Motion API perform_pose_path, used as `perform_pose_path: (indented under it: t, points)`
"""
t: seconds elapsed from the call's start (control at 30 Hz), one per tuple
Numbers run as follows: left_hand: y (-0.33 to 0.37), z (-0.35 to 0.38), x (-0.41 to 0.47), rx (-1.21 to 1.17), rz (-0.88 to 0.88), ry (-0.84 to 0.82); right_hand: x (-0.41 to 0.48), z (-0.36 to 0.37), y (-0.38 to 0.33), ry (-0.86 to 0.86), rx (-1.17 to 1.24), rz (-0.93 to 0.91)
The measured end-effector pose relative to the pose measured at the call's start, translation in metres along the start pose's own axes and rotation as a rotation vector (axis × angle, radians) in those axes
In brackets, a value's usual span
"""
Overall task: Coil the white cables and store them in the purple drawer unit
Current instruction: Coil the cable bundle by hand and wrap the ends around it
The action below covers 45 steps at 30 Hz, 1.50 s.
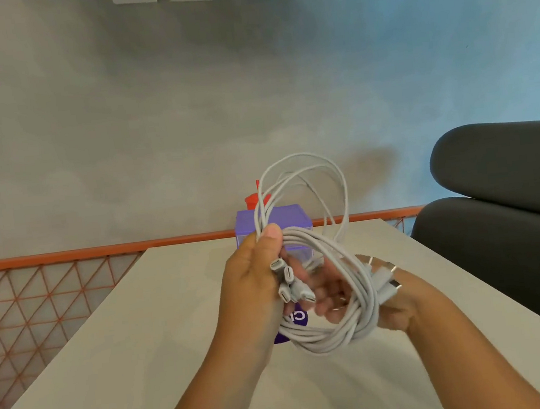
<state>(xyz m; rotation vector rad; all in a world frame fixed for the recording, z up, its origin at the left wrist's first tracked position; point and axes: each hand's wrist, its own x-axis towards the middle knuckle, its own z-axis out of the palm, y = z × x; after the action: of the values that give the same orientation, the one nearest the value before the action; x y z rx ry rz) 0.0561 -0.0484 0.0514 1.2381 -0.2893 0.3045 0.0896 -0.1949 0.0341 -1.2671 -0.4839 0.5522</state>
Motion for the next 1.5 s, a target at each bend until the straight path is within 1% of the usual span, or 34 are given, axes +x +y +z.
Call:
perform_pose_path:
  t: [0.03, 0.07, 0.13, 0.2, 0.27, 0.3, 0.33, 0.4, 0.47, 0.5, 0.53, 0.6, 0.7, 0.8, 0.93, 1.03, 1.13, 1.23, 1.3, 1.33, 1.4, 1.47, 1.5]
  points:
    - [0.000, -0.003, 0.002, 0.013, 0.001, 0.020, -0.005, -0.003, -0.005, 0.139, -0.250, -0.009]
    - [-0.001, -0.006, 0.004, 0.027, 0.002, 0.039, -0.015, -0.003, -0.016, 0.365, -0.377, -0.045]
    - [-0.003, -0.009, 0.008, 0.071, 0.005, 0.074, -0.029, -0.010, -0.034, 0.594, -0.420, -0.179]
    - [-0.006, -0.011, 0.010, 0.090, 0.002, 0.102, -0.045, 0.000, -0.048, 0.620, -0.544, -0.429]
    - [-0.007, -0.011, 0.011, 0.114, 0.004, 0.121, -0.060, 0.014, -0.057, 0.477, -0.665, -0.604]
    - [-0.007, -0.011, 0.011, 0.126, 0.005, 0.124, -0.064, 0.027, -0.057, 0.384, -0.795, -0.613]
    - [-0.008, -0.010, 0.010, 0.133, 0.007, 0.122, -0.063, 0.039, -0.055, 0.333, -0.981, -0.604]
    - [-0.008, -0.007, 0.008, 0.130, -0.010, 0.098, -0.050, 0.058, -0.043, 0.352, -1.424, -0.602]
    - [-0.010, -0.004, 0.008, 0.074, -0.082, 0.049, -0.033, 0.068, -0.027, 0.418, -1.760, -0.642]
    - [-0.010, -0.001, 0.008, -0.001, -0.129, 0.025, -0.026, 0.070, -0.022, 0.464, -1.861, -0.678]
    - [-0.009, 0.000, 0.007, -0.063, -0.164, 0.005, -0.022, 0.072, -0.020, 0.488, -1.911, -0.697]
    - [-0.008, 0.003, 0.006, -0.086, -0.170, -0.010, -0.018, 0.073, -0.018, 0.509, -1.971, -0.695]
    - [-0.005, 0.004, 0.003, -0.058, -0.147, -0.005, -0.019, 0.075, -0.013, 0.540, -1.987, -0.670]
    - [-0.003, 0.003, 0.004, -0.057, -0.142, -0.003, -0.017, 0.074, -0.010, 0.569, -1.958, -0.712]
    - [-0.006, -0.004, 0.009, 0.012, -0.101, -0.004, -0.013, 0.072, -0.009, 0.532, -1.849, -0.767]
    - [-0.007, -0.005, 0.008, 0.048, -0.120, 0.009, -0.013, 0.069, -0.011, 0.491, -1.764, -0.810]
    - [-0.007, -0.004, 0.006, 0.146, -0.115, 0.036, -0.013, 0.065, -0.014, 0.461, -1.674, -0.853]
    - [-0.006, -0.004, 0.006, 0.194, -0.075, 0.039, -0.016, 0.063, -0.017, 0.478, -1.602, -0.886]
    - [-0.008, -0.006, 0.008, 0.273, -0.043, 0.042, -0.019, 0.063, -0.021, 0.500, -1.552, -0.885]
    - [-0.011, -0.008, 0.011, 0.342, -0.022, 0.051, -0.023, 0.064, -0.025, 0.501, -1.482, -0.891]
    - [-0.017, -0.017, 0.016, 0.529, 0.040, 0.058, -0.033, 0.065, -0.033, 0.478, -1.252, -0.918]
    - [-0.024, -0.026, 0.021, 0.698, 0.073, 0.018, -0.046, 0.065, -0.042, 0.495, -1.034, -0.948]
    - [-0.027, -0.030, 0.023, 0.724, 0.069, -0.016, -0.052, 0.063, -0.047, 0.513, -0.952, -0.962]
